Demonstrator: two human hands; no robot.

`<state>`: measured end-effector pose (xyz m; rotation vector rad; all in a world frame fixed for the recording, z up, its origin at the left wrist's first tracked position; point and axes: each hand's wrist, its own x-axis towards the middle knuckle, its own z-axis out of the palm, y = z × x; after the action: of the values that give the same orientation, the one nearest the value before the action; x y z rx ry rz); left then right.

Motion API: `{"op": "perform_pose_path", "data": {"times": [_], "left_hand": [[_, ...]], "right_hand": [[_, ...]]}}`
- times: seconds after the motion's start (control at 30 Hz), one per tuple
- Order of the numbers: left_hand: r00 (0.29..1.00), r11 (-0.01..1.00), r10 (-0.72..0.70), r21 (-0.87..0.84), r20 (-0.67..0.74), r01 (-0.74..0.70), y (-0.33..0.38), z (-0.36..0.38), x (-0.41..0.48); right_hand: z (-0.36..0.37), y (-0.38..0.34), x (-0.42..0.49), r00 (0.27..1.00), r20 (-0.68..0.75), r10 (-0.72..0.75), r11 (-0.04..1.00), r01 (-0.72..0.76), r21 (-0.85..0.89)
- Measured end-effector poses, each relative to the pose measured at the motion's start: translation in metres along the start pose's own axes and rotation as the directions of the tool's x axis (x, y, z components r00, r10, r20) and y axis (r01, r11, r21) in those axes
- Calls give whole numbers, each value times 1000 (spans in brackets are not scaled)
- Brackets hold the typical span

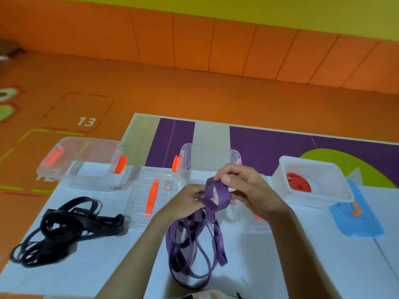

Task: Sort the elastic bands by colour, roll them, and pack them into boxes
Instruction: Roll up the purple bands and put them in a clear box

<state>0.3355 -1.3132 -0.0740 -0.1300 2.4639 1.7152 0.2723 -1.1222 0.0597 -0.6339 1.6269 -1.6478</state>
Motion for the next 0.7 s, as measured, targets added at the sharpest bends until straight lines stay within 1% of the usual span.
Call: {"op": "perform_pose_path", "data": {"times": [0.07,0.17,0.27,0.3,0.33,0.37,0.4,0.43,0.47,0.53,0.57,0.63,0.7], "left_hand": [[999,1000,2,-31,-32,-3,8,-4,-1],[996,994,-2,-110,-93,-9,19,-13,-1],[985,986,-39,-167,-167,11,40,-24,-2],[982,982,-66,-188,-176,32,48,-27,-3],[980,973,-96,-226,-173,56,54,-29,-2],[979,965,-123,-248,-161,80,60,-31,-2],[977,959,-147,-264,-152,103,64,-32,-2],[976,956,-164,-265,-146,121,68,-34,-3],[975,954,-175,-269,-139,132,72,-36,-4],[975,951,-181,-277,-130,139,78,-38,-7],[975,950,-180,-281,-134,137,80,-40,-9],[971,942,-178,-313,-159,121,83,-46,-14],[959,920,-182,-381,-217,89,84,-56,-21]], "right_hand": [[-10,3,-2,998,-60,-1,1000,0,-17],[-34,14,-2,974,-224,12,999,-21,-39],[-56,50,4,898,-436,56,998,-66,-9],[-59,65,6,869,-484,105,993,-114,10],[-59,81,7,859,-492,144,984,-175,-17],[-56,96,8,871,-462,166,969,-230,-85],[-50,112,9,903,-397,166,947,-259,-193],[-42,126,10,934,-313,172,921,-265,-284],[-32,136,10,955,-227,193,911,-260,-320],[-12,148,9,964,-93,250,936,-266,-230],[-4,151,9,968,-24,252,946,-251,-203],[2,154,11,972,80,219,961,-200,-191],[1,151,11,969,165,186,980,-171,-104]]}}
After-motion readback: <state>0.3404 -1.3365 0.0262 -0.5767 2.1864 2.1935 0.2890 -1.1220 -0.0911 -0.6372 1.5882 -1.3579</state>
